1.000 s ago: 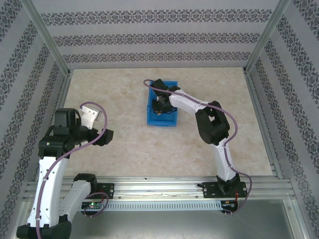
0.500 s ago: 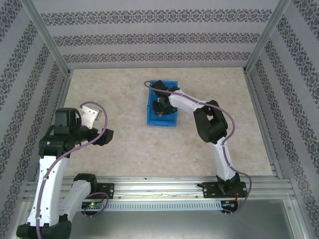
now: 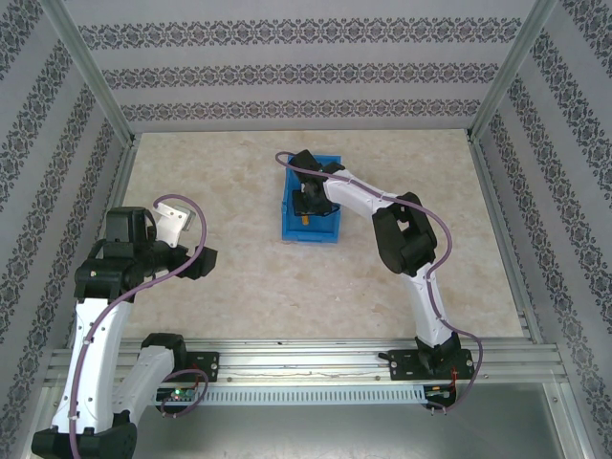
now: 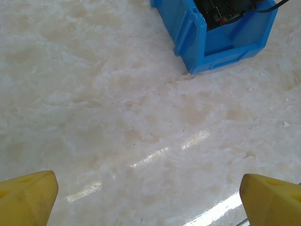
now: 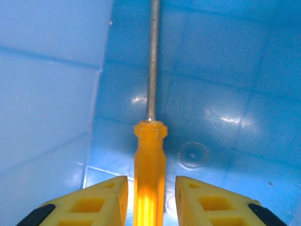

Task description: Put the screwdriver in the bin

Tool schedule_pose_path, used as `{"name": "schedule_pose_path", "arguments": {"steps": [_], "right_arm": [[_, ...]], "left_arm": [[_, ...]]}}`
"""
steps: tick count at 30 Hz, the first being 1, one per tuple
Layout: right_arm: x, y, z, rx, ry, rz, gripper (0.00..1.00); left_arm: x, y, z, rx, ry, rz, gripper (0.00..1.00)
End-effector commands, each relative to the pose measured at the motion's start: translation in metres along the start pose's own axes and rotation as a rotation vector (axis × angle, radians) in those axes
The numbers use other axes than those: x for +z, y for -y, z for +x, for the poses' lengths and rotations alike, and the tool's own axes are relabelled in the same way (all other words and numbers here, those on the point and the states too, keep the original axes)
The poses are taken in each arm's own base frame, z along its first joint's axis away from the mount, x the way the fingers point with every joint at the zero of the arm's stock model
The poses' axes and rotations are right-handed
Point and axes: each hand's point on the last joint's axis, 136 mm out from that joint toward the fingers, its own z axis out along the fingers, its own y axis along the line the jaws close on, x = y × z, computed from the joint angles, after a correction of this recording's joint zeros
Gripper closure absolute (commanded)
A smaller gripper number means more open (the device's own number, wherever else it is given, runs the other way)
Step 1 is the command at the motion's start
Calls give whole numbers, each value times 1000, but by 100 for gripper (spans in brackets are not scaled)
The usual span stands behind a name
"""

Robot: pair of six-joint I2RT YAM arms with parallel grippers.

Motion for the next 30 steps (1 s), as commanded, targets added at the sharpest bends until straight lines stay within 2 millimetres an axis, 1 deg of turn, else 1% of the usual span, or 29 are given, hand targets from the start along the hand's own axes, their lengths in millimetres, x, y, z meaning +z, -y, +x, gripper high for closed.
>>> {"name": "schedule_pose_path", "arguments": {"steps": [1,7,12,16,19,24,26,30], "right_arm": [[-20,10,-12,-27,41,52,65],[-55,5,-17,-43,91,30,62],[-85,-2,-15,-62,135,2,61],[-113,-7,-3,-95,172,-10,61],[-134,-6,11,-114,204,-16,60],[-174,9,39,-118,291,-44,59],[-187,22,51,-112,324,-35,59],[-206,51,78,-104,391,-17,56]], "left_arm": [[1,0,-5,40,19,-4,1],[3,-2,-8,31,26,-12,1],[6,-4,-9,16,10,-12,1],[9,-7,-12,3,8,-19,1],[14,-10,-13,-12,10,-24,1],[29,-11,-12,-21,-6,6,1],[35,-12,-14,-21,-13,15,1],[50,-20,-20,-40,-18,1,1]]}}
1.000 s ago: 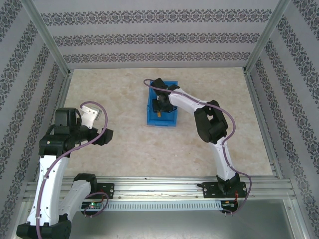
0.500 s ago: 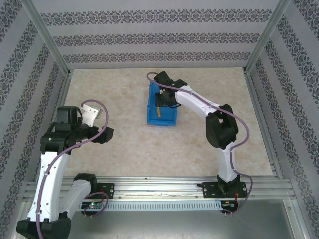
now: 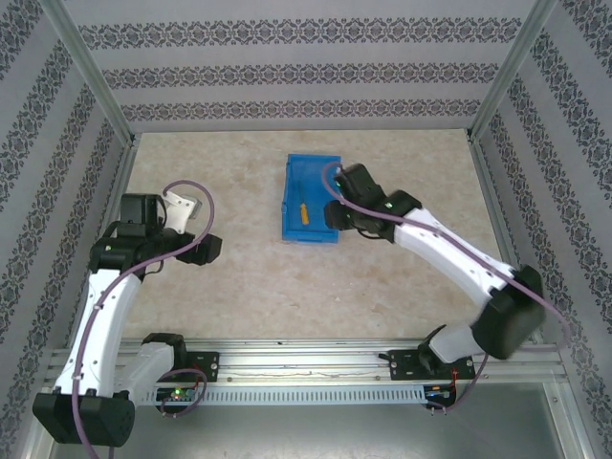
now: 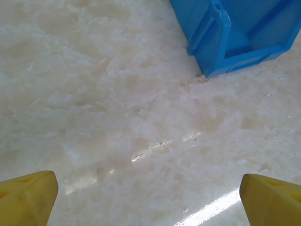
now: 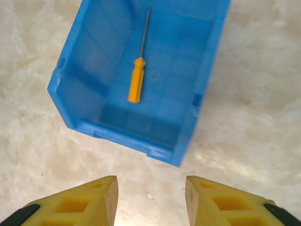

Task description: Put the screwdriver in the bin

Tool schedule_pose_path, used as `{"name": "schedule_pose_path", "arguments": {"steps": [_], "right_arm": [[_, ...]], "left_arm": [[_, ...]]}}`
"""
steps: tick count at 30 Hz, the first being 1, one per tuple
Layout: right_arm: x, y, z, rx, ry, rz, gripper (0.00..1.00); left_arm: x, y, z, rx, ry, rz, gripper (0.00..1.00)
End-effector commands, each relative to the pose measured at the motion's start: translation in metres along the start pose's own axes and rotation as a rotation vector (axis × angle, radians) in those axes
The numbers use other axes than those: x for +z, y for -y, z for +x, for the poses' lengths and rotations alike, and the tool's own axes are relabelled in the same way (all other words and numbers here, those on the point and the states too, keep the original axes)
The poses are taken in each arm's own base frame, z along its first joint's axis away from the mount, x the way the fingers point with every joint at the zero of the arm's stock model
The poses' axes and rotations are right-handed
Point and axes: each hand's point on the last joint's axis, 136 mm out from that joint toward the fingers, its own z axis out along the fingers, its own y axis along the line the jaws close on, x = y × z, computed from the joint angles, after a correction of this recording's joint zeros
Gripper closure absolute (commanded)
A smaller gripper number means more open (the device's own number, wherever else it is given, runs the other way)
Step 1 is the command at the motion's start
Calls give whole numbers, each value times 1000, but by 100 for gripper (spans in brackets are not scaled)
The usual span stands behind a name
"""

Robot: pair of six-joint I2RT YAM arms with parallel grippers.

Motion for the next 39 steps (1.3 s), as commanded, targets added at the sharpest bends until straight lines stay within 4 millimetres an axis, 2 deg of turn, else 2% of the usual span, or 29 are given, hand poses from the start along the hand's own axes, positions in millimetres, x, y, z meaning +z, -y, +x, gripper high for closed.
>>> {"name": "schedule_pose_path", "arguments": {"steps": [1,7,11,13,14,17,19,25,32,39], "right_arm": [[-20,25,8,-7,89,45,55],[-50,62,33,40,178,88,46],[-60,83,42,61,232,128,31],[-63,90,44,49,277,143,6],[-64,93,44,49,295,153,2],[-63,99,47,33,322,164,2],[-63,110,48,47,345,215,2],[-69,121,38,25,428,261,2],[-71,126,29,-4,602,255,2],[-56,152,27,24,596,314,2]], "left_arm": [[12,-5,-15,-15,44,-13,1],[31,-27,-26,-76,60,-99,1],[42,-42,-27,-120,83,-165,1],[48,-49,-25,-137,102,-199,1],[51,-52,-24,-142,105,-210,1],[61,-60,-19,-157,113,-248,1],[67,-70,-15,-174,125,-296,1],[77,-92,-8,-185,154,-405,1],[79,-96,-22,-163,329,-417,1],[87,-101,-36,-95,517,-432,1]]}}
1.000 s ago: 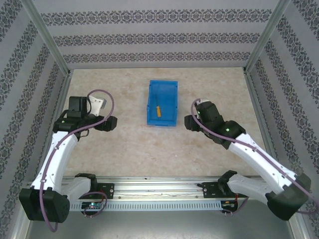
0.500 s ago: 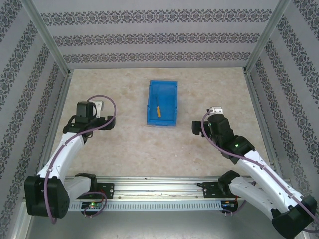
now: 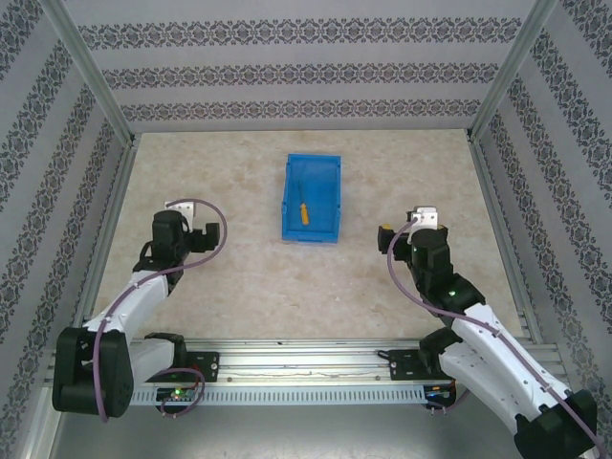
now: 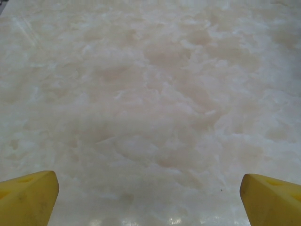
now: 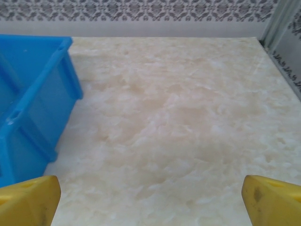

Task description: Put the screwdriver in the bin

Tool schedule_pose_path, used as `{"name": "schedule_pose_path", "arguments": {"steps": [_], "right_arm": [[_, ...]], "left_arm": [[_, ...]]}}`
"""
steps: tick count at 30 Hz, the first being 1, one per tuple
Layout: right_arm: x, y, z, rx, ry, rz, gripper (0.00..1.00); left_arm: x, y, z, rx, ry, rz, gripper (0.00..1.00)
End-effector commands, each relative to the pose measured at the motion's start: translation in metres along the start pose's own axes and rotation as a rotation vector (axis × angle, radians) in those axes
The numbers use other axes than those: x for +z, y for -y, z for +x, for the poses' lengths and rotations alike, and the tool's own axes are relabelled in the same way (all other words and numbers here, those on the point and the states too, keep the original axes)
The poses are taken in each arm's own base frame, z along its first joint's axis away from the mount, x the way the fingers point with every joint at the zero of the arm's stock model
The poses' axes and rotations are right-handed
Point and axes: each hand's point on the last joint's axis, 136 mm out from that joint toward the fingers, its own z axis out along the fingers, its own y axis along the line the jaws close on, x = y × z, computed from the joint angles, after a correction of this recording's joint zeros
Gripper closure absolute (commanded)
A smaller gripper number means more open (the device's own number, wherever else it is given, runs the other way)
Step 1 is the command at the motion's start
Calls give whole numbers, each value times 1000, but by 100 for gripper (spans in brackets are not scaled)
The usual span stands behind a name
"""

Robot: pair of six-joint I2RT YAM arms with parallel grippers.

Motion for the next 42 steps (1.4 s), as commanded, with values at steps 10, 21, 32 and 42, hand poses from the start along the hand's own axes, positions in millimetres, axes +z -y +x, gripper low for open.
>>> {"name": "schedule_pose_path", "arguments": {"steps": [10,21,32,42], "right_arm": [[25,51,-13,47,155,128,2],[53,72,13,94,241,149,2],[130,55,34,37,125,5,2],[135,51,28,25,123,-26,2]], "left_arm": [[11,-6,-33,26,390,-55,1],[33,-17,-6,-11,408,-119,1],[46,-28,-4,-37,322,-185,1],[61,-25,-7,-26,253,-167,1]]}}
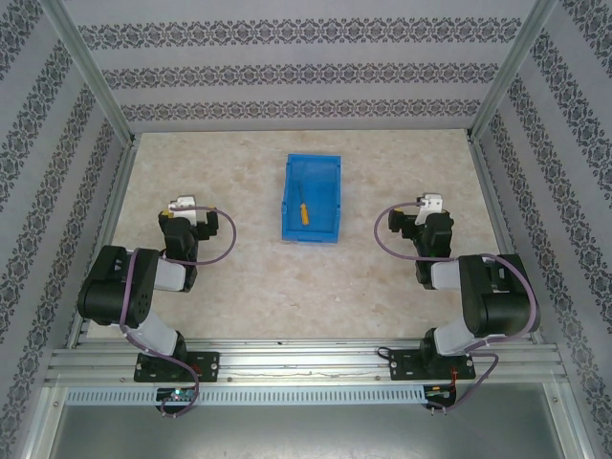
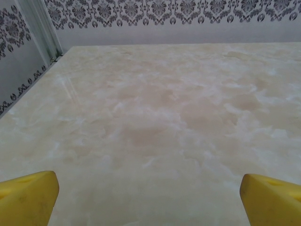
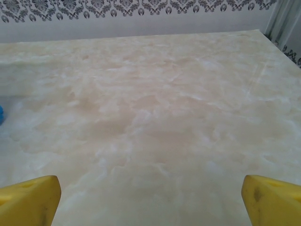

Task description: Put the screwdriver in the bin

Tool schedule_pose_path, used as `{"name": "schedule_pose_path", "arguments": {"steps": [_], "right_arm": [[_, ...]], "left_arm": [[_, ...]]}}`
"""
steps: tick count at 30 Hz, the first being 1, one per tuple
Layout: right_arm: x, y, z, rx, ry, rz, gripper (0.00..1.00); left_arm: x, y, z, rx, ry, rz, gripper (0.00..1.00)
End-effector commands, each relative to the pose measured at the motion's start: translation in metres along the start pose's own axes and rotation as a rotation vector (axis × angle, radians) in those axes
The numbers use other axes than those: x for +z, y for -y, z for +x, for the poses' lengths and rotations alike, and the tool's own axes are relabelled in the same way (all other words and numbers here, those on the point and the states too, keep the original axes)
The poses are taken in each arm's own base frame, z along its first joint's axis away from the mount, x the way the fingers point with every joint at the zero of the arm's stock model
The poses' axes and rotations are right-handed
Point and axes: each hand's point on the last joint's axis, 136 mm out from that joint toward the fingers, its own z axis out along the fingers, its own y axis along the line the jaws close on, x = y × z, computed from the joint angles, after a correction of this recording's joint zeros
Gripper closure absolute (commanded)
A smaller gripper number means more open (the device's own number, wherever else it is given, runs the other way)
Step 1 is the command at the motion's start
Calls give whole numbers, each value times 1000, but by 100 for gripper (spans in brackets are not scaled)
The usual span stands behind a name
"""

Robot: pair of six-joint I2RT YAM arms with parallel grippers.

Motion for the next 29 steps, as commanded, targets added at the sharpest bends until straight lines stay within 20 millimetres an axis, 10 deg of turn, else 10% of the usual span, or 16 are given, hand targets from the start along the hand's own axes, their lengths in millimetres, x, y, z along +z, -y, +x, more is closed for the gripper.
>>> {"name": "schedule_pose_path", "arguments": {"steps": [1,29], "right_arm": [[3,-5,-14,-17,47,-27,2],[4,-7,-13,-32,42,-20,2]], "left_arm": [[-1,0,4,-5,-28,0,1],[-1,0,5,-5,-30,0,1]]}}
